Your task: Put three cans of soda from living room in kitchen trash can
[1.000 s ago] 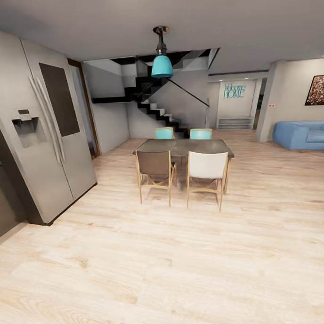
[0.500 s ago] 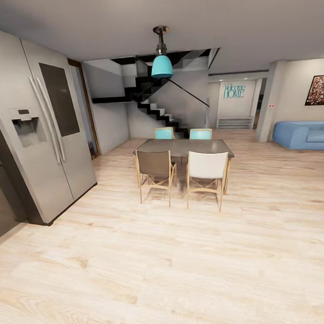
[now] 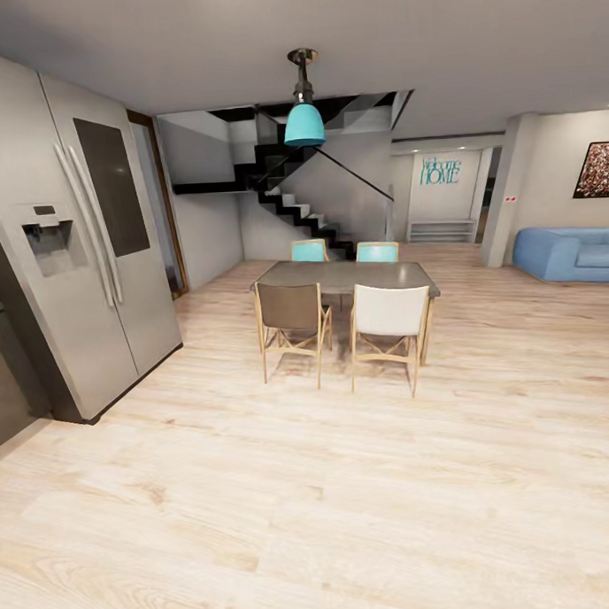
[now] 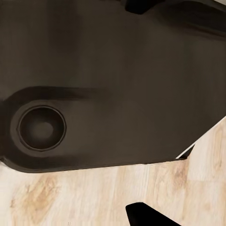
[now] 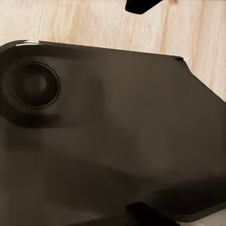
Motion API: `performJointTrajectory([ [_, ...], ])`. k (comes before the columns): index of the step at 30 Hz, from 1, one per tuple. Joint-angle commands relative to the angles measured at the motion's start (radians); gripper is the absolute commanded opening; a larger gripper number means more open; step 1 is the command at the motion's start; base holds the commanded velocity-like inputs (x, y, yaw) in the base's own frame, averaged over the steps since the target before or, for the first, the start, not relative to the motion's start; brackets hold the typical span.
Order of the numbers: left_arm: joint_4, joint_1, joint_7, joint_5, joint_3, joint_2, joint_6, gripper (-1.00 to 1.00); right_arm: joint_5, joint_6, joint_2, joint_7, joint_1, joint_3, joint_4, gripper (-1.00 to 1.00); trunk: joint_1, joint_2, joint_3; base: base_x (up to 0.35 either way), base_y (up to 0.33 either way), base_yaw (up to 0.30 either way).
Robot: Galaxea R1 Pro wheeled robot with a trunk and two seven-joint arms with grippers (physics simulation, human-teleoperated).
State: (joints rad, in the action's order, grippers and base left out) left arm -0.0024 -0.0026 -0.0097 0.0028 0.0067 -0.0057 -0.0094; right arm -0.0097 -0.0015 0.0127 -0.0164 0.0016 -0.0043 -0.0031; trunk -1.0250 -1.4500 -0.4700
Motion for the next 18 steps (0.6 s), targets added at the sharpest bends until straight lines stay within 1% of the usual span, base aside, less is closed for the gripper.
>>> performJointTrajectory([
  [1,-0.001,0.0,0.0,0.0,0.0,0.005,-0.006,1.0,0.001,0.0,-0.001,0.0,0.0,0.0,-0.002,1.0,0.0,0.0,0.0,0.0,0.0,0.0],
  [5,-0.002,-0.001,-0.001,0.0,0.0,0.016,-0.028,1.0,0.004,-0.001,-0.002,-0.001,0.0,0.0,-0.006,1.0,0.0,0.0,0.0,0.0,0.0,0.0],
  [14,-0.006,-0.004,-0.001,-0.001,-0.003,0.023,-0.079,1.0,0.015,-0.002,-0.004,-0.003,0.001,0.011,-0.044,1.0,0.0,0.0,0.0,0.0,0.0,0.0],
  [15,-0.01,-0.007,-0.001,-0.001,-0.004,0.024,-0.094,1.0,0.016,-0.002,-0.004,-0.004,0.001,0.012,-0.114,1.0,0.0,0.0,0.0,0.0,0.0,0.0],
  [18,-0.046,-0.021,-0.001,-0.001,-0.005,0.027,-0.1,1.0,0.02,-0.002,-0.005,-0.005,0.001,0.014,-0.191,1.0,0.0,0.0,0.0,0.0,0.0,0.0],
])
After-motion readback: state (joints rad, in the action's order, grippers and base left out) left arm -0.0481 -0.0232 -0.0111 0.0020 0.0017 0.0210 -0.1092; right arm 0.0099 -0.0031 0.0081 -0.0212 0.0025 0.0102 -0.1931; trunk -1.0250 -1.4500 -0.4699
